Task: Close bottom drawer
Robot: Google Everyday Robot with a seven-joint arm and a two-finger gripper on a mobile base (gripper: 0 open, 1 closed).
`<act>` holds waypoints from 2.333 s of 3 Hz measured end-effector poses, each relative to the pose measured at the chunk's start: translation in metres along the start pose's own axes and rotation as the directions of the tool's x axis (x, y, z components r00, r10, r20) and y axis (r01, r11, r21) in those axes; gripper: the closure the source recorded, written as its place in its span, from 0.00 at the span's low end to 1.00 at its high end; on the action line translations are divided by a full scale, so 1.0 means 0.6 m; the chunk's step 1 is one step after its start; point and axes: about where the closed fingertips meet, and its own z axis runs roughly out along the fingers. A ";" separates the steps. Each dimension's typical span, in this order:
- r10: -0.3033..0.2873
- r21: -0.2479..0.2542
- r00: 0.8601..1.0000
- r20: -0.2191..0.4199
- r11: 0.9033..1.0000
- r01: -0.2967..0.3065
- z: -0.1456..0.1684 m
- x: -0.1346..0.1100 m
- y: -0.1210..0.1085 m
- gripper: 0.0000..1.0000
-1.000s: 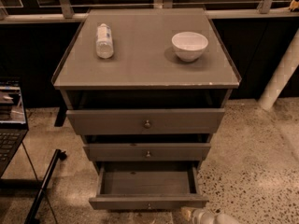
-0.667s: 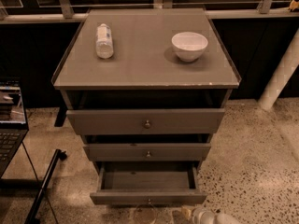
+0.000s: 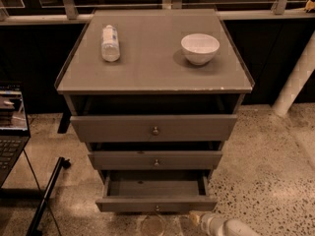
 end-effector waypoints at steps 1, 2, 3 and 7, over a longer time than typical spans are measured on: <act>-0.060 -0.017 0.998 0.030 0.998 0.061 0.007 -0.044 0.008 1.00; -0.114 -0.042 0.992 0.060 0.992 0.117 0.020 -0.090 0.020 1.00; -0.162 -0.055 0.983 0.087 0.984 0.167 0.034 -0.140 0.028 1.00; -0.229 -0.032 0.966 0.116 0.972 0.234 0.064 -0.237 0.025 1.00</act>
Offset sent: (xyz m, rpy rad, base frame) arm 0.1230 0.0345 0.0776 -0.0279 -0.2659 0.2096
